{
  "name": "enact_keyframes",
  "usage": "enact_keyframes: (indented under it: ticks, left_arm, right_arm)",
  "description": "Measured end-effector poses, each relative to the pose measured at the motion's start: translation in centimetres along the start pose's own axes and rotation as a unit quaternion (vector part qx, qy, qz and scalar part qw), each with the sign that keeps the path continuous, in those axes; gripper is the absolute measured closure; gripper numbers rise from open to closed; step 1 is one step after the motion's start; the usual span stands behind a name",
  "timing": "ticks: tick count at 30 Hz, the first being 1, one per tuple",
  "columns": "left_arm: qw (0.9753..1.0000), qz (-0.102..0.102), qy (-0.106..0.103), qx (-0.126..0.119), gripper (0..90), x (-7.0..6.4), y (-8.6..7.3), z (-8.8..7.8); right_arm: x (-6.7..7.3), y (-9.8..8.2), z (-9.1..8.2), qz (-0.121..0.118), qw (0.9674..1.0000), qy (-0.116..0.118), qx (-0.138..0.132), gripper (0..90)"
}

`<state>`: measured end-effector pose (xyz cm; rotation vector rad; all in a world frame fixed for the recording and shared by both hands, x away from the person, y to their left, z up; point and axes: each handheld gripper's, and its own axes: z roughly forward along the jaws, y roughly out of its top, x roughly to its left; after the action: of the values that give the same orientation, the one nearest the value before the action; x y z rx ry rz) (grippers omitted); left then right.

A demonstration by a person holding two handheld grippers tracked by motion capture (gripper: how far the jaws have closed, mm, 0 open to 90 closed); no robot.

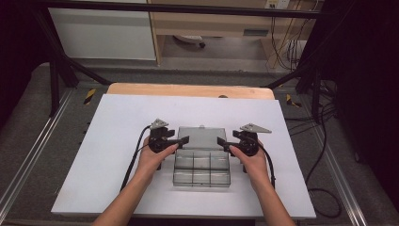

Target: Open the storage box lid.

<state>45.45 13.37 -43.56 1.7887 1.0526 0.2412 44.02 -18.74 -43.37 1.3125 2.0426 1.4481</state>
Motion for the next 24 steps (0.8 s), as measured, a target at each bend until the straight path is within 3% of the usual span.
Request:
enact_keyframes:
  ticks: [15, 24]
  left_arm:
    - [0.9991, 0.034, -0.012, -0.021, 14.3, -1.4, 0.0, -2.6]
    - [0.998, 0.057, -0.004, -0.026, 10.2, -1.9, -0.4, -5.0]
  right_arm:
    - [0.5, 0.7, -1.9, -0.009, 0.9996, -0.018, -0.021, 9.0]
    - [1.2, 0.9, -3.1, -0.023, 0.999, -0.025, -0.027, 6.7]
